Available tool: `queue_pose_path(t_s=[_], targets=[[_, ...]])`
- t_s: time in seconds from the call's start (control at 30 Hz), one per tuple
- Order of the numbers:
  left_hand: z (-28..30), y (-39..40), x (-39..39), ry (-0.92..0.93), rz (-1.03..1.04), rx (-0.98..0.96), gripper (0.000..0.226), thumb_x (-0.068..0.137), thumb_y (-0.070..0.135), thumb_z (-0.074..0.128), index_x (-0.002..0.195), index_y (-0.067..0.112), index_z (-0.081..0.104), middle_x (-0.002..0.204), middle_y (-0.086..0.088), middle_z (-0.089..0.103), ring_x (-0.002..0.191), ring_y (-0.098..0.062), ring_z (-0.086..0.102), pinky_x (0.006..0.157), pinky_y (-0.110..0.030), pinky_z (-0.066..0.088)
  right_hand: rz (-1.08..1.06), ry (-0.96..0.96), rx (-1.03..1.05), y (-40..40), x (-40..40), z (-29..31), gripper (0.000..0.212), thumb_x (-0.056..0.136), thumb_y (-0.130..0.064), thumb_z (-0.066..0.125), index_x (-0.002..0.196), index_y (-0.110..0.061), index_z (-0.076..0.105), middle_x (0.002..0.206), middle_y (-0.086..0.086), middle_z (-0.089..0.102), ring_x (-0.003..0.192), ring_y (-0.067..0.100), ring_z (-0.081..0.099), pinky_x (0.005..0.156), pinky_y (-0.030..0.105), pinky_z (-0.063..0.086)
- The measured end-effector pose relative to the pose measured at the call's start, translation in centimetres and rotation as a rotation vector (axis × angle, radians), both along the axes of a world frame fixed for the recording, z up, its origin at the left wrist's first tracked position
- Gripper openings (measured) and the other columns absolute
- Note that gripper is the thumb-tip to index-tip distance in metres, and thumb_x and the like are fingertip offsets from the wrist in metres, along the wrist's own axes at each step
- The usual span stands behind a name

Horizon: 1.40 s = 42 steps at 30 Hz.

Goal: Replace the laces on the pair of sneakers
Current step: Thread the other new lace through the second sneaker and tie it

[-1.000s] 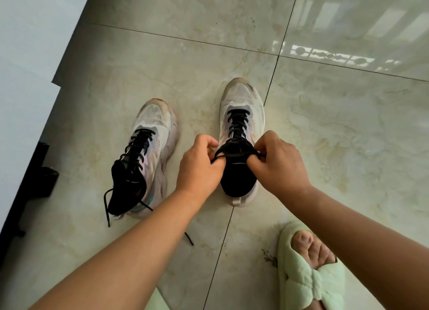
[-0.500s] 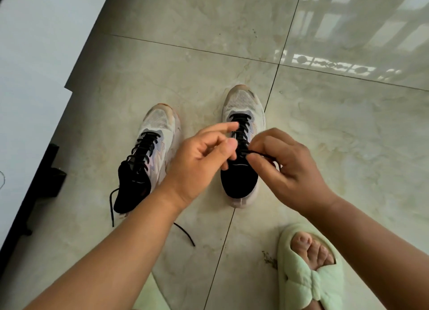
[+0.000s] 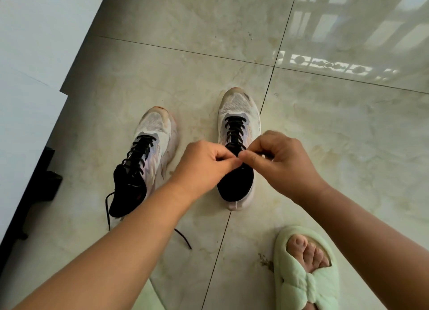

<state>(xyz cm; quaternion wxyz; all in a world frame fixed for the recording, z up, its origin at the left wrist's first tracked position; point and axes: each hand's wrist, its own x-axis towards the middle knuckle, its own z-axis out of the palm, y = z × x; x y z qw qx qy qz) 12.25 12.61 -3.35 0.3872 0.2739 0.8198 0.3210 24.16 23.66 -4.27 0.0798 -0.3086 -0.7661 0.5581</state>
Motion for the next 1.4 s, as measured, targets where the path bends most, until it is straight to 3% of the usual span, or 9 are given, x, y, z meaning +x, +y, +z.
queue_pose_path(t_s=[0.23, 0.37, 0.47, 0.6, 0.8, 1.0, 1.2, 1.3, 1.4], targets=[[-1.9, -0.2, 2.7, 0.554, -0.591, -0.353, 0.022, 0.093, 0.029, 0.047, 0.103, 0.018, 0.063, 0.104, -0.002, 0.052, 0.093, -0.023, 0.053, 0.064, -0.029, 0.028, -0.026, -0.067, -0.068, 0.7, 0.8, -0.4, 0.032, 0.088, -0.029, 0.062, 0.066, -0.004, 0.060, 0.047, -0.009, 0.043, 0.041, 0.004, 0.037, 0.041, 0.012, 0.029], [-1.9, -0.3, 3.2, 0.483, -0.611, -0.295, 0.022, 0.090, 0.018, 0.045, 0.105, 0.017, 0.062, 0.102, -0.004, 0.054, 0.088, -0.020, 0.046, 0.065, -0.027, 0.028, 0.140, -0.142, 0.127, -0.8, 0.2, -0.6, 0.024, 0.088, -0.028, 0.058, 0.070, -0.013, 0.064, 0.053, -0.007, 0.055, 0.051, 0.007, 0.049, 0.051, 0.020, 0.039], [-2.0, -1.1, 2.6, 0.328, -0.351, -0.179, 0.028, 0.084, 0.007, 0.052, 0.097, 0.021, 0.071, 0.094, -0.003, 0.067, 0.088, -0.023, 0.060, 0.072, -0.029, 0.044, 0.188, -0.266, 0.300, -1.4, -0.3, -1.3, 0.024, 0.089, -0.030, 0.055, 0.083, -0.015, 0.072, 0.074, 0.003, 0.068, 0.074, 0.022, 0.060, 0.066, 0.036, 0.046], [-2.0, -2.1, 3.3, 0.419, -0.191, 0.005, 0.014, 0.079, 0.005, 0.062, 0.083, 0.016, 0.053, 0.070, 0.002, 0.060, 0.066, -0.024, 0.057, 0.060, -0.036, 0.045, 0.356, -0.215, 0.595, -1.6, -0.7, -1.6, 0.018, 0.088, -0.016, 0.054, 0.076, -0.015, 0.067, 0.072, -0.003, 0.044, 0.062, 0.021, 0.044, 0.062, 0.030, 0.030], [-2.4, -2.6, 3.1, 0.339, -0.004, 0.104, 0.015, 0.074, -0.003, 0.065, 0.082, 0.010, 0.062, 0.085, 0.006, 0.055, 0.075, -0.013, 0.057, 0.069, -0.022, 0.046, 0.417, -0.274, 0.516, -2.0, -0.6, -1.4, 0.017, 0.090, -0.014, 0.049, 0.092, -0.009, 0.065, 0.085, 0.006, 0.052, 0.077, 0.029, 0.053, 0.064, 0.034, 0.039], [-2.8, -2.5, 3.4, 0.218, 0.281, -0.027, 0.025, 0.069, -0.002, 0.065, 0.068, 0.022, 0.059, 0.062, 0.012, 0.059, 0.055, -0.002, 0.053, 0.053, -0.010, 0.040, 0.367, -0.431, 0.539, -3.0, -0.5, -1.6, 0.015, 0.090, -0.027, 0.050, 0.090, -0.016, 0.060, 0.086, 0.001, 0.061, 0.081, 0.025, 0.056, 0.061, 0.030, 0.036], [-2.1, -1.7, 3.8, 0.210, -0.010, -0.152, 0.025, 0.078, 0.002, 0.050, 0.096, 0.017, 0.058, 0.087, -0.004, 0.066, 0.081, -0.026, 0.061, 0.071, -0.035, 0.050, 0.460, -0.384, 0.246, -3.0, -0.4, -1.3, 0.022, 0.087, -0.005, 0.041, 0.088, -0.004, 0.064, 0.084, 0.012, 0.059, 0.076, 0.024, 0.050, 0.066, 0.031, 0.038], [-1.4, -2.4, 2.3, 0.060, -0.216, -0.148, 0.051, 0.076, -0.005, 0.039, 0.119, 0.021, 0.052, 0.107, -0.006, 0.065, 0.100, -0.022, 0.061, 0.087, -0.036, 0.050, 0.381, -0.347, 0.326, -3.0, -0.5, -1.3, 0.022, 0.087, -0.005, 0.042, 0.091, -0.008, 0.064, 0.084, 0.012, 0.062, 0.073, 0.025, 0.051, 0.064, 0.031, 0.040], [-1.0, -3.1, 1.3, 0.018, -0.199, -0.044, 0.046, 0.082, -0.010, 0.041, 0.115, 0.021, 0.048, 0.111, -0.001, 0.063, 0.101, -0.013, 0.062, 0.090, -0.032, 0.050, 0.218, -0.343, 0.374, -3.2, -1.1, -1.5, 0.011, 0.084, -0.010, 0.047, 0.085, -0.016, 0.056, 0.069, 0.005, 0.054, 0.069, 0.030, 0.053, 0.055, 0.034, 0.040]])
